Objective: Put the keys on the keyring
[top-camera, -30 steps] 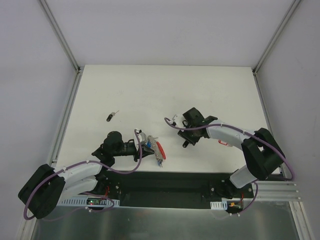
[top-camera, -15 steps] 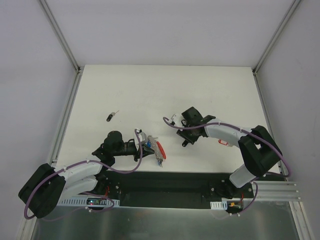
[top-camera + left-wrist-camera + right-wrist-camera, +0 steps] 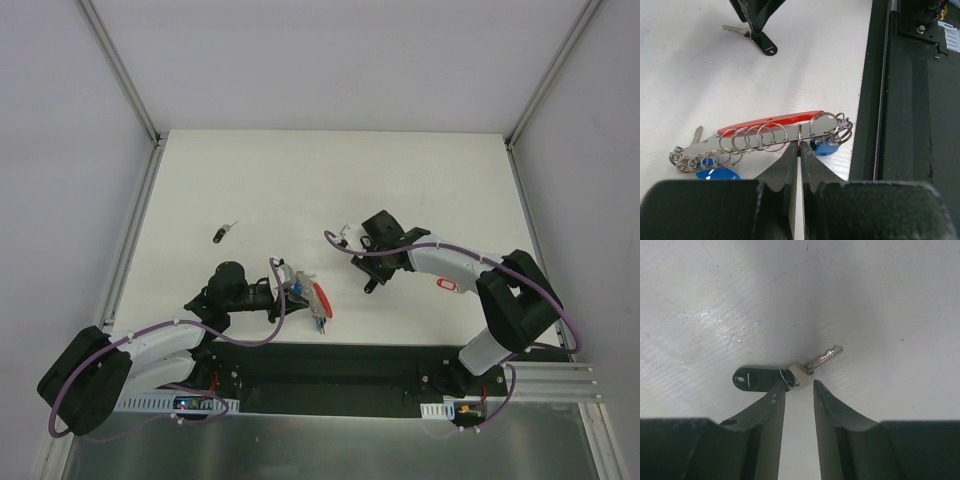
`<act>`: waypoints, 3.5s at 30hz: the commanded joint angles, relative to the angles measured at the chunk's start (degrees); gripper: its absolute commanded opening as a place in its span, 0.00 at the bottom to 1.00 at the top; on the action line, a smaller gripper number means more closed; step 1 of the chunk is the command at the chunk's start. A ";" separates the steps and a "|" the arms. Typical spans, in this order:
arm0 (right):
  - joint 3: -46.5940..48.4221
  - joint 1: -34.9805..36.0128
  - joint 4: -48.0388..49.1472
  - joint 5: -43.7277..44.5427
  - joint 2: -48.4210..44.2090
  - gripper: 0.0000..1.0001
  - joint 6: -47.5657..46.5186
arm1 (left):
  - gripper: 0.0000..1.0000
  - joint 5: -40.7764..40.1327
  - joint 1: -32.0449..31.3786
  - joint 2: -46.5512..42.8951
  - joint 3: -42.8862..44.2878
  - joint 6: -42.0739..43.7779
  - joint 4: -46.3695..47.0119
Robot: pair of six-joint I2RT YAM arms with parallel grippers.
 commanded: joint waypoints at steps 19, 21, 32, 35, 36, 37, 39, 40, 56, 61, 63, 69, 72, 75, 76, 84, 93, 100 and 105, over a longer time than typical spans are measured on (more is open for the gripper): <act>3.85 0.28 -2.43 -2.91 2.60 0.17 -2.15 | 0.00 2.45 -0.27 0.40 2.43 0.98 1.71; 3.94 0.19 -2.60 -2.91 2.69 0.15 -2.15 | 0.00 2.45 -0.27 0.49 2.34 0.89 1.71; 2.88 0.19 -4.10 -3.35 -0.21 0.01 -0.57 | 0.00 2.54 -0.27 0.58 2.43 0.98 1.71; 3.14 0.63 -5.41 -3.26 -2.58 0.01 -0.40 | 0.00 2.45 -0.27 0.49 2.43 1.15 1.62; 3.14 1.15 -5.76 -3.09 -3.19 0.01 -0.31 | 0.00 2.54 -0.27 0.49 2.43 1.15 1.71; 3.23 1.33 -6.03 -3.08 -4.33 0.01 -0.22 | 0.00 2.54 -0.36 0.49 2.34 1.24 1.71; 3.23 2.03 -6.73 -3.17 -5.48 0.01 0.22 | 0.00 2.54 -0.36 0.49 2.34 1.24 1.71; 3.58 2.39 -7.43 -3.26 -6.79 0.01 0.31 | 0.00 2.54 -0.36 0.49 2.43 1.41 1.71; 5.87 17.94 -7.53 -0.45 -20.60 0.01 0.75 | 0.00 0.88 -3.78 -2.15 0.32 7.47 2.76; 5.61 23.04 -4.90 1.83 -20.87 0.01 -0.48 | 0.00 -1.41 -6.24 -2.59 -0.73 11.08 4.43; 5.34 24.88 -3.75 2.62 -20.87 0.01 -0.83 | 0.00 -2.46 -6.95 -3.11 -1.26 11.52 5.04; 3.94 25.68 -0.32 2.11 -22.27 0.01 -1.36 | 0.00 -4.49 -6.95 -4.96 -3.81 10.47 10.05; 2.97 25.94 0.73 -0.62 -23.15 0.01 -0.75 | 0.00 -3.79 -6.86 -6.19 -3.90 9.51 10.93; 1.48 26.56 2.23 -1.85 -24.20 0.01 -0.39 | 0.00 -3.52 -6.86 -7.06 -3.90 8.37 11.64; 1.39 26.73 2.14 -1.59 -24.20 0.01 -0.57 | 0.00 -3.61 -6.86 -7.24 -3.98 8.01 11.81; -0.11 28.67 5.12 -1.50 -24.03 0.01 -0.92 | 0.00 -4.31 -6.86 -7.07 -3.19 5.46 11.90; -0.37 30.69 6.36 1.40 -22.10 0.01 -1.98 | 0.00 -5.90 -6.86 -6.54 -3.28 3.44 11.99; 0.60 31.13 6.19 0.87 -20.34 0.01 -2.42 | 0.00 -5.72 -6.95 -5.84 -3.28 2.38 12.87; 0.68 31.39 6.19 0.26 -19.46 0.01 -2.33 | 0.00 -5.37 -6.95 -5.66 -3.19 2.03 13.57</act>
